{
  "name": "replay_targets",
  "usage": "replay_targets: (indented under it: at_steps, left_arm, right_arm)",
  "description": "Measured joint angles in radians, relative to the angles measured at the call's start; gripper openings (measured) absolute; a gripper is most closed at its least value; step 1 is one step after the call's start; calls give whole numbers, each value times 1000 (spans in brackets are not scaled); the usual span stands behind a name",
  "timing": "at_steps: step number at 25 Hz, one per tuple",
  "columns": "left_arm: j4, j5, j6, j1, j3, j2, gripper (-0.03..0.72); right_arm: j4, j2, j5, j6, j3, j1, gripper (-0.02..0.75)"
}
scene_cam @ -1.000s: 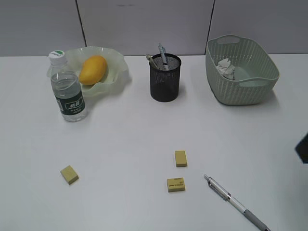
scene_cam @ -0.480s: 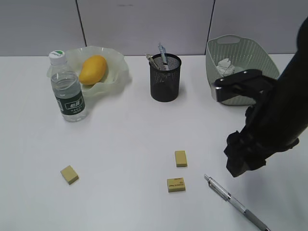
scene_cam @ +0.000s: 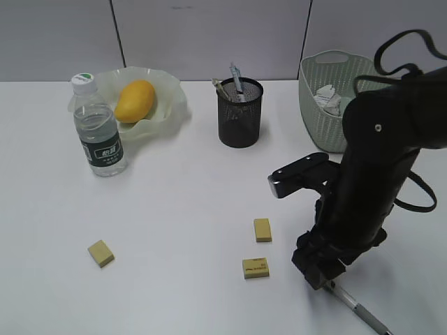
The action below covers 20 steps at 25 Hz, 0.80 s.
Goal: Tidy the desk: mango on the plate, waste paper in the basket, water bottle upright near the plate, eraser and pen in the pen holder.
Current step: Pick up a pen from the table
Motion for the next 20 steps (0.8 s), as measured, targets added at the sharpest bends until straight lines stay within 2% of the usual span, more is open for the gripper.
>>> replay_targets:
  at_steps: [11,20]
  left_arm:
    - [0,0,0,0,0,0,502]
    - [0,0,0,0,0,0,502]
  right_arm:
    - [-16,88,-61,0,0,3,509]
    - [-91,91,-70,13,0,4,473]
